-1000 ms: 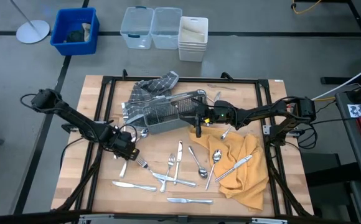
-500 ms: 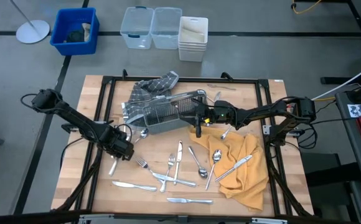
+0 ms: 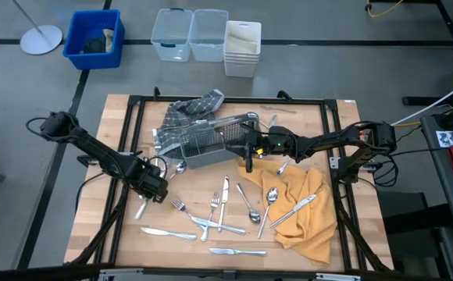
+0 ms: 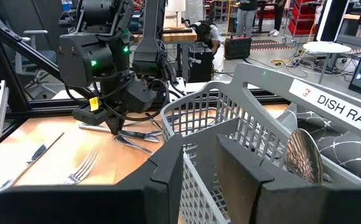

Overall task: Sort silverware
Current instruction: Put the silver knife into the gray silverware basket

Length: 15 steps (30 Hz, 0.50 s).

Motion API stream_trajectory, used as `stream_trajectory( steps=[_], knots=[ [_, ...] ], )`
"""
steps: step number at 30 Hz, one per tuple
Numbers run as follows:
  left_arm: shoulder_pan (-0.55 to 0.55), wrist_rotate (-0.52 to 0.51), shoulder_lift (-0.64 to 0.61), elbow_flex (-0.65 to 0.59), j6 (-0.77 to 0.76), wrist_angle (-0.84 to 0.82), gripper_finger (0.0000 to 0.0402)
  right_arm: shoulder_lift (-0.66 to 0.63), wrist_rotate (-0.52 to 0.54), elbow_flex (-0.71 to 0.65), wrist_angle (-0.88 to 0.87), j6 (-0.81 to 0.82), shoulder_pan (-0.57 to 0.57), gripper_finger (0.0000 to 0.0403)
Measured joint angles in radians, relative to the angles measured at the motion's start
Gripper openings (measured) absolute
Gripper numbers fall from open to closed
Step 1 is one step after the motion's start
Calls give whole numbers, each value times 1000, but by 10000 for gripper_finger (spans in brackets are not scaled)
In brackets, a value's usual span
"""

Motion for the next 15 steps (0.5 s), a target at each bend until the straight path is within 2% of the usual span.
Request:
stream_trajectory(
  steps=[7,11,15],
  knots=[
    [0,5,48,5,-3,-5,36,0,0,0,1,0,0,96],
    [0,4,36,3,-8,-4,14,0,0,0,1,0,0,96],
    [0,-2,7,-1,-14,1,12,0,0,0,2,0,0,96]
  ],
)
